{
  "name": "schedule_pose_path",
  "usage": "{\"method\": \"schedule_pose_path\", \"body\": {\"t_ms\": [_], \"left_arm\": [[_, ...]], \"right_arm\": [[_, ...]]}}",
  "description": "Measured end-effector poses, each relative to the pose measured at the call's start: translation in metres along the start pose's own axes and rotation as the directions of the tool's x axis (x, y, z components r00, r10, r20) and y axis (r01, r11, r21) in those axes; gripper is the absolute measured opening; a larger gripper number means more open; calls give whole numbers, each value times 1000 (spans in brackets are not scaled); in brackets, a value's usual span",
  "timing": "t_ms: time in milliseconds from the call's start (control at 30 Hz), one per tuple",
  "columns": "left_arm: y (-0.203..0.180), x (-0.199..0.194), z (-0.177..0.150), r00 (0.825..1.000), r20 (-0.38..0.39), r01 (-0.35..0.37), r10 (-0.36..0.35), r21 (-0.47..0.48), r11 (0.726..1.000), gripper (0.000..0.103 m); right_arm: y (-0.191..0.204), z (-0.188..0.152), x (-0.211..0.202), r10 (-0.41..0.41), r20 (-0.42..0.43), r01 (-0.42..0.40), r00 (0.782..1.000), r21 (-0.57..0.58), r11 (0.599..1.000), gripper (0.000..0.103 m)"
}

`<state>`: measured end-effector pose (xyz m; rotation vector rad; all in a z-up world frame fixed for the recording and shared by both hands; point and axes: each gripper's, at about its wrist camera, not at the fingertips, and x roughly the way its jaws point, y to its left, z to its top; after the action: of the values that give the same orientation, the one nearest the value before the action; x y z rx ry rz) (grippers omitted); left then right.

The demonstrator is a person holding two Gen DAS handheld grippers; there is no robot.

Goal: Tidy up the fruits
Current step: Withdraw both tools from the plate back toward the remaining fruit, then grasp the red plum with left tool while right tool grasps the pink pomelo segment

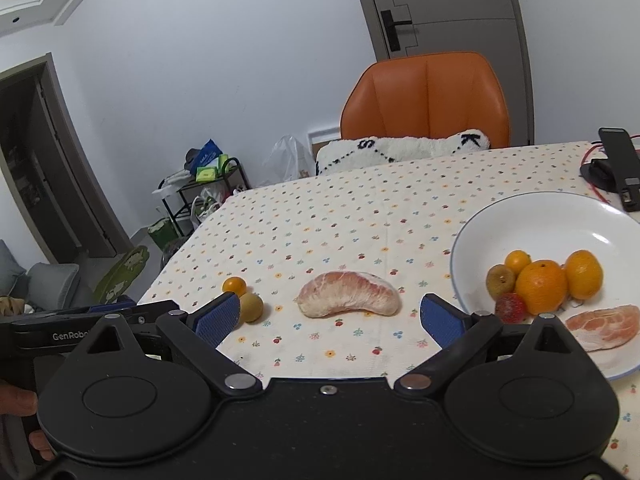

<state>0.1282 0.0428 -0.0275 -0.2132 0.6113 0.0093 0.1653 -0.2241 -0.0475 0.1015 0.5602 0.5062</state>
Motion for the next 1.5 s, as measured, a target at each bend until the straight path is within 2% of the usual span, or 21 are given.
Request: {"method": "schedule_pose_path", "body": {"t_ms": [200, 467, 533, 667, 933, 1233, 1500], "left_arm": [[-3, 14, -2, 999, -27, 17, -17, -7, 1000, 62], [-7, 34, -3, 998, -51, 39, -39, -11, 999, 53], [-7, 40, -4, 997, -62, 39, -39, -14, 999, 47], [-7, 50, -5, 996, -74, 42, -43, -13, 999, 44], [-9, 60, -4, 996, -72, 58, -58, -8, 998, 21], [7, 56, 1, 997, -55, 51, -54, -49, 998, 21], [19, 50, 3, 998, -40, 46, -49, -69, 997, 21]], "right_arm": [[2, -1, 17, -17, -34, 17, 999, -5, 1000, 98], [1, -3, 38, -33, -73, 32, 997, -3, 999, 98], [2, -3, 42, -39, -80, 39, 996, -7, 999, 98], [1, -3, 52, -46, -96, 46, 994, -9, 999, 98], [4, -3, 69, -64, -122, 62, 990, -24, 998, 98], [13, -4, 84, -66, -145, 62, 987, -29, 998, 97], [15, -2, 85, -119, -130, 111, 984, -66, 992, 96]]}}
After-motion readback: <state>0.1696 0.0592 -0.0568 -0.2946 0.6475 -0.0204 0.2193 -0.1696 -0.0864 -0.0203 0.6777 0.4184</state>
